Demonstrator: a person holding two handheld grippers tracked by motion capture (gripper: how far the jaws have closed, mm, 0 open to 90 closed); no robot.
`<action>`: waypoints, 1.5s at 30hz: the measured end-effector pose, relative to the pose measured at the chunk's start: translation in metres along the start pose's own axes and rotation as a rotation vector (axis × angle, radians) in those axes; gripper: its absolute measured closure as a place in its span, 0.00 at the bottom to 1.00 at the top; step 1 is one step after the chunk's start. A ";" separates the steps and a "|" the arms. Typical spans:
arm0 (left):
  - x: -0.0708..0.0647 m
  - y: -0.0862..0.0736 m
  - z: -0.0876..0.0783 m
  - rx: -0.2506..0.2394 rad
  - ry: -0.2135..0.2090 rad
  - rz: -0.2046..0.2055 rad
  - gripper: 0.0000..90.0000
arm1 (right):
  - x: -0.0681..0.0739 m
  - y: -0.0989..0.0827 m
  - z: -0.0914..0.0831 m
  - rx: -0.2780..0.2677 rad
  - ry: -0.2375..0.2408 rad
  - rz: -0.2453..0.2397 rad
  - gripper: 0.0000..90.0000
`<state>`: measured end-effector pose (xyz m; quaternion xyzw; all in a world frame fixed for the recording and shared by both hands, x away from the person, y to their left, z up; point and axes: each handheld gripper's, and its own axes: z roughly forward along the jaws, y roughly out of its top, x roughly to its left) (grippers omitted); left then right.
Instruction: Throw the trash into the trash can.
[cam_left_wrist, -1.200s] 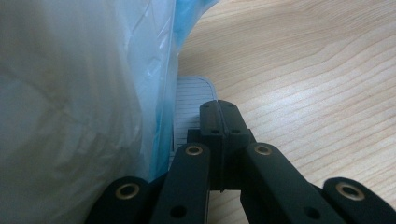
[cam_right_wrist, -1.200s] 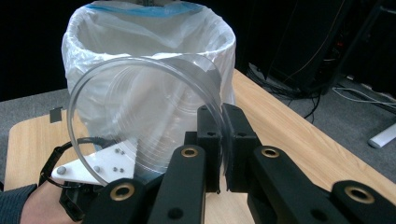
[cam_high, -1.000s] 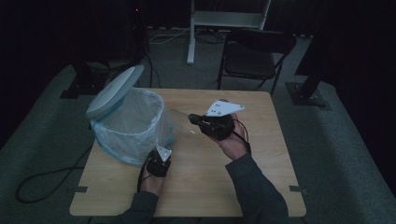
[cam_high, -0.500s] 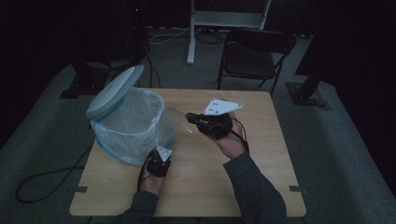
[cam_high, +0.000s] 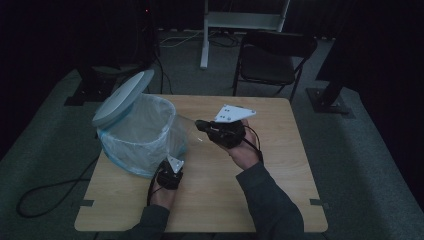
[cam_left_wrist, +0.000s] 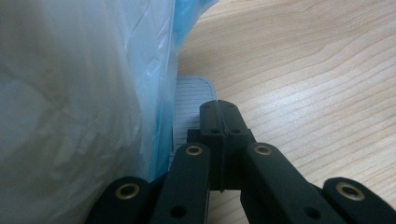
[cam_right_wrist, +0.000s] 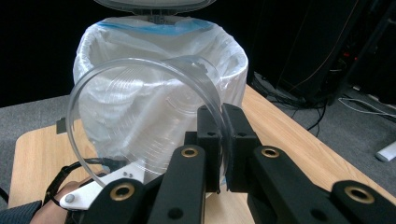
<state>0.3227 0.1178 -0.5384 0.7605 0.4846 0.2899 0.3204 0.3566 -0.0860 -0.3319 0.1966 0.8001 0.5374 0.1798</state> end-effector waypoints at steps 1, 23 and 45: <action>0.000 0.000 0.000 0.000 0.000 0.000 1.00 | 0.000 0.000 0.000 0.000 0.000 0.000 0.96; 0.000 0.000 0.000 0.001 -0.001 0.000 1.00 | 0.003 0.017 0.003 -0.024 -0.001 -0.024 0.96; 0.000 0.000 0.000 0.002 -0.003 0.001 1.00 | 0.008 0.026 0.020 -0.018 0.023 -0.034 0.96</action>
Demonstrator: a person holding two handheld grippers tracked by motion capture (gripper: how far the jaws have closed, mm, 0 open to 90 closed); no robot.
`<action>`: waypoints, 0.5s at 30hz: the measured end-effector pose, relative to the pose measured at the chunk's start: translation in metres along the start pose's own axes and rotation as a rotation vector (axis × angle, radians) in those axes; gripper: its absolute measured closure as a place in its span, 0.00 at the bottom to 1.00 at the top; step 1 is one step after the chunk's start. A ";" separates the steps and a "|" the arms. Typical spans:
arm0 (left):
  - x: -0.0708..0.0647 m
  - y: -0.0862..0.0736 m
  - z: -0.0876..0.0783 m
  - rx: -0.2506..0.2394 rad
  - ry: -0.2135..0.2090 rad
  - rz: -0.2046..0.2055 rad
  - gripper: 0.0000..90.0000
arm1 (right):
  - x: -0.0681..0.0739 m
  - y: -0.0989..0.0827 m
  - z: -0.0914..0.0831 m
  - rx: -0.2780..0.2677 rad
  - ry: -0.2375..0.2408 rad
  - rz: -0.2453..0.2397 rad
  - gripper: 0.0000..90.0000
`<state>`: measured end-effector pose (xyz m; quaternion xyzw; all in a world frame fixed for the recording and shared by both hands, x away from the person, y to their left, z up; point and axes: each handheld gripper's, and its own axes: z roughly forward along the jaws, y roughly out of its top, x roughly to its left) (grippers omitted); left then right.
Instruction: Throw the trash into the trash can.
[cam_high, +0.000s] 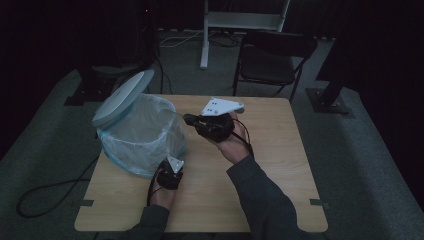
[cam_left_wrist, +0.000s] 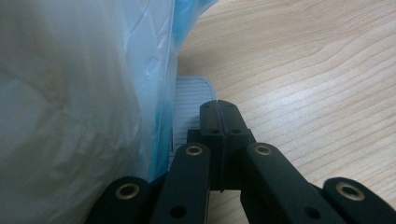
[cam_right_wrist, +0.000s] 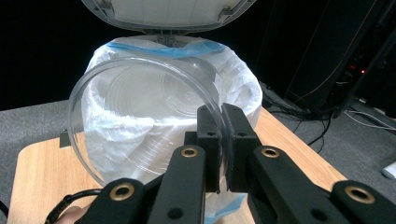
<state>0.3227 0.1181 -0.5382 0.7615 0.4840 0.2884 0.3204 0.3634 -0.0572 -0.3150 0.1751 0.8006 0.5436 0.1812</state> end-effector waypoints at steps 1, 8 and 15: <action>0.000 0.000 0.000 0.000 0.000 0.000 1.00 | 0.000 0.000 0.001 -0.002 0.002 0.001 0.96; 0.000 0.000 0.000 0.000 0.000 0.001 1.00 | 0.000 0.001 0.008 0.000 0.012 0.012 0.96; 0.000 0.000 0.000 0.000 0.000 0.001 1.00 | 0.000 0.001 0.014 0.000 0.018 0.021 0.96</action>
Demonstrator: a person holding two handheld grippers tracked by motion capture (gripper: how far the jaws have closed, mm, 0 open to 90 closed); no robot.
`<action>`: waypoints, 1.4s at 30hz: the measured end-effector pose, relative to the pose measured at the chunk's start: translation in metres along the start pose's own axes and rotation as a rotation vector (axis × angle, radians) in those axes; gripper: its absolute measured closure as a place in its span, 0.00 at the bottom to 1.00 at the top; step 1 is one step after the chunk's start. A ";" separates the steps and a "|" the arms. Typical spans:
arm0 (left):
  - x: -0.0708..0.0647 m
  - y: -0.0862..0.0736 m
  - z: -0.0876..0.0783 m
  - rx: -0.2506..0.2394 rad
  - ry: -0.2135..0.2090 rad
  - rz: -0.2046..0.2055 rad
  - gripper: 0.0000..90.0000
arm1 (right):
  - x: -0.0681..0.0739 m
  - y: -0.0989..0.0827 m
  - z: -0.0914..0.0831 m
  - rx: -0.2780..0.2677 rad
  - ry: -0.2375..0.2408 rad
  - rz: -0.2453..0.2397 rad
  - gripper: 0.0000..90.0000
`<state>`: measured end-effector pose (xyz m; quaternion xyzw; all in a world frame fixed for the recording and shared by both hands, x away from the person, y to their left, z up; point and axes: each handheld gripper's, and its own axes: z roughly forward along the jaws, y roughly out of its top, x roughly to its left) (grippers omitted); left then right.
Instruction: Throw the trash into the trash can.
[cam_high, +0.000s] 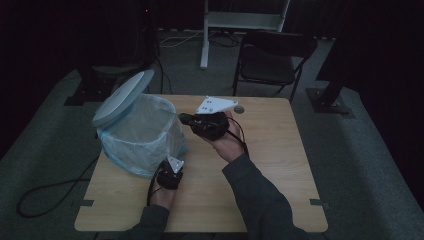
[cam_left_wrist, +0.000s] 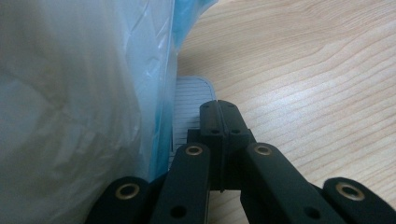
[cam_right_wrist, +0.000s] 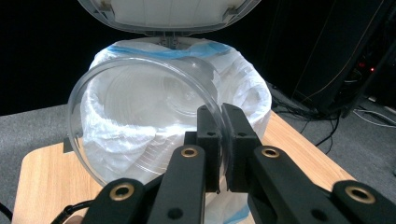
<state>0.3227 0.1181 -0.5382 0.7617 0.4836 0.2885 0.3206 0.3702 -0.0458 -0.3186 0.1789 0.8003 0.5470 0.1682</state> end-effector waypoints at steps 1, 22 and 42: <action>0.000 0.000 0.000 -0.001 0.000 0.000 1.00 | 0.000 0.000 0.000 0.000 0.000 0.000 0.96; 0.000 0.000 0.000 -0.003 -0.002 0.003 1.00 | -0.011 0.002 0.017 -0.033 0.036 0.106 0.71; 0.000 0.000 0.000 -0.002 -0.004 0.005 1.00 | -0.020 -0.031 -0.015 -0.048 -0.073 0.174 0.61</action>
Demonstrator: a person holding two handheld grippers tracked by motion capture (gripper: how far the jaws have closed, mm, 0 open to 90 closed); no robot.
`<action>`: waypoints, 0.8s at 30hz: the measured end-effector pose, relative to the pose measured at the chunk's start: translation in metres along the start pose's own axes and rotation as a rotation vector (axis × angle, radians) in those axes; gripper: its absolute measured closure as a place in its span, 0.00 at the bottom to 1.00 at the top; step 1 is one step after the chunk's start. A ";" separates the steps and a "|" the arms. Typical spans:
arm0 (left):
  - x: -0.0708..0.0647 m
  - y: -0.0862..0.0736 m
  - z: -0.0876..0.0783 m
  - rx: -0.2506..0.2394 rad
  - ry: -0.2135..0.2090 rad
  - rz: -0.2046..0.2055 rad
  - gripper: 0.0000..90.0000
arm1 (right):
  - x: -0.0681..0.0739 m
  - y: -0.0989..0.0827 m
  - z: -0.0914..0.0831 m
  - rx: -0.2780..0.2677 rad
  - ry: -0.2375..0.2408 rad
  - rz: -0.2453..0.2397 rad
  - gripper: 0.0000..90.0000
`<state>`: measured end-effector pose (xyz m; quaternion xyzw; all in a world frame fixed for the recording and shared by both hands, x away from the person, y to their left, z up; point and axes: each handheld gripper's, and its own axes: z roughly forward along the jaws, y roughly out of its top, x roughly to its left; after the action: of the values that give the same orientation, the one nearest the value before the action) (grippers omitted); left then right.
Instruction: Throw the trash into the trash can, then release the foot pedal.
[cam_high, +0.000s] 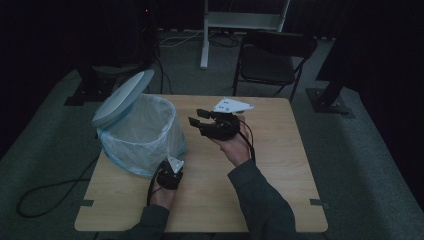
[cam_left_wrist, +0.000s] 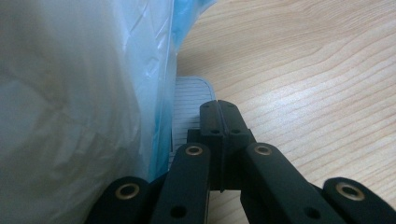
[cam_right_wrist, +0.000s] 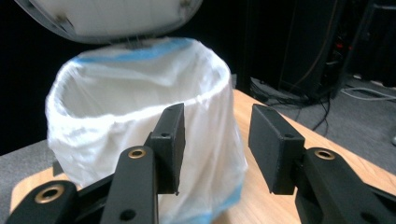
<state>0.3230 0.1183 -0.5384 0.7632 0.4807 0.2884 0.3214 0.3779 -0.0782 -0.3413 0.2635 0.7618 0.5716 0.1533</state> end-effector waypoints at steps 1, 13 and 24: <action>0.000 0.000 0.000 -0.002 0.000 -0.003 1.00 | -0.001 -0.003 -0.001 0.006 -0.003 0.002 0.61; 0.000 0.000 0.000 -0.001 0.001 -0.004 1.00 | -0.014 -0.037 -0.020 0.047 -0.066 0.018 0.59; -0.001 0.001 0.000 -0.002 0.003 -0.009 1.00 | -0.019 -0.076 -0.031 0.119 -0.130 0.023 0.57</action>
<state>0.3235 0.1172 -0.5381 0.7604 0.4842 0.2885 0.3227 0.3597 -0.1295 -0.4052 0.3173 0.7797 0.5088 0.1803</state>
